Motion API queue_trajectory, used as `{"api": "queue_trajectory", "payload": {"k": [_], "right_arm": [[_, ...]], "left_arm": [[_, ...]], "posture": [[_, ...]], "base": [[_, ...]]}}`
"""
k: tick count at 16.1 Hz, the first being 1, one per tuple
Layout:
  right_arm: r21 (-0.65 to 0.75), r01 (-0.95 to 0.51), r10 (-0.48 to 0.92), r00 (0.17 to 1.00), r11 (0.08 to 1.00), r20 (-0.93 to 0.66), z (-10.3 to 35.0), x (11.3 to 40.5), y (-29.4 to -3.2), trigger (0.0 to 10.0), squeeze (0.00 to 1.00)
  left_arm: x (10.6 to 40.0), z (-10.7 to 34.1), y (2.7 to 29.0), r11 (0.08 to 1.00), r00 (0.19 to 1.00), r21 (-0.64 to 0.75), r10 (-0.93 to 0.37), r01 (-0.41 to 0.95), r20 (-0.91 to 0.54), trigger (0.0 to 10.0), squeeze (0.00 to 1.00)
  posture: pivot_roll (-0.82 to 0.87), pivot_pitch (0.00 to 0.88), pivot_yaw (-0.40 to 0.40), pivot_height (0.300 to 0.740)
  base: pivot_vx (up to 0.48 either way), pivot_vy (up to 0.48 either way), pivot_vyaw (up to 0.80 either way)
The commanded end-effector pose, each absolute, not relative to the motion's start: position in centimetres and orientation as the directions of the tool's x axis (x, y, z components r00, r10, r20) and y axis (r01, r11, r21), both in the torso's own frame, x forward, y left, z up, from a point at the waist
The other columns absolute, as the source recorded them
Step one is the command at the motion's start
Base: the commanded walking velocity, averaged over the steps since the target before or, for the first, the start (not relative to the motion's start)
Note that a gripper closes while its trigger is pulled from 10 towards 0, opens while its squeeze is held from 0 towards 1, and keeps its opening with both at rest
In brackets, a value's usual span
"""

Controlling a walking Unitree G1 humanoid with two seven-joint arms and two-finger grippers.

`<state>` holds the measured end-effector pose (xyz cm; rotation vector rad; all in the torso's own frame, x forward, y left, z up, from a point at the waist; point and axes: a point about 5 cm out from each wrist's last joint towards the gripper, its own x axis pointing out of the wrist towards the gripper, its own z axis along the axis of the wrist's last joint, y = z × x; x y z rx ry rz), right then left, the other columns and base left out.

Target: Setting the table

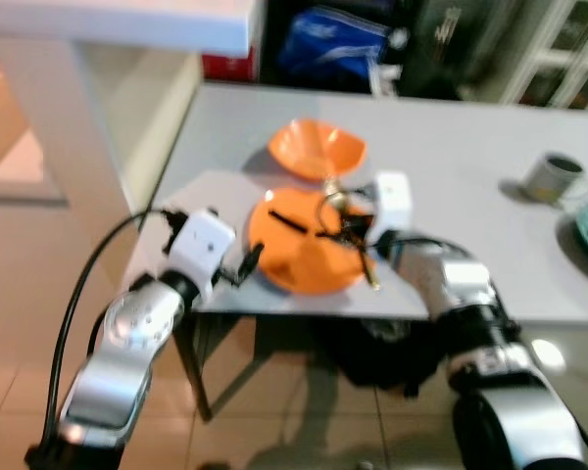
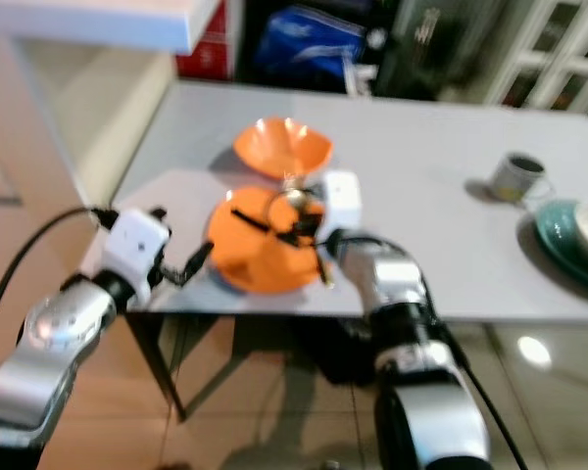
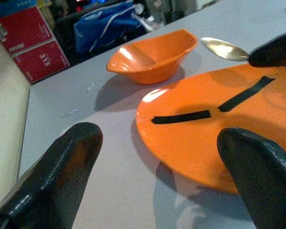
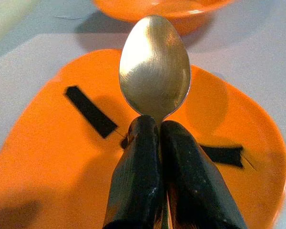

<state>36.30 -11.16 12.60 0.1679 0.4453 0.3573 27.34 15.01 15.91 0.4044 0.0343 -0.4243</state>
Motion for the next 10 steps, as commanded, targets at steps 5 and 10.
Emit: {"api": "queue_trajectory", "payload": {"k": [5, 10], "right_arm": [[0.174, -0.272, 0.318, 0.876, 0.946, -0.363, 13.2, 36.9, -11.4, 10.0, 0.00], [0.150, -0.236, 0.276, 0.888, 0.960, -0.368, 13.0, 38.0, -11.8, 10.0, 0.00]], "left_arm": [[26.9, 15.2, 14.1, 0.836, 0.904, 0.347, -0.414, 0.425, -0.111, 10.0, 0.00], [26.3, 15.1, 13.6, 0.818, 0.874, 0.312, -0.471, 0.483, -0.117, 10.0, 0.00]], "posture": [[0.03, 0.000, -0.071, 0.740], [0.04, 0.000, -0.073, 0.740]], "base": [[0.000, 0.000, 0.00], [0.000, 0.000, 0.00]]}}
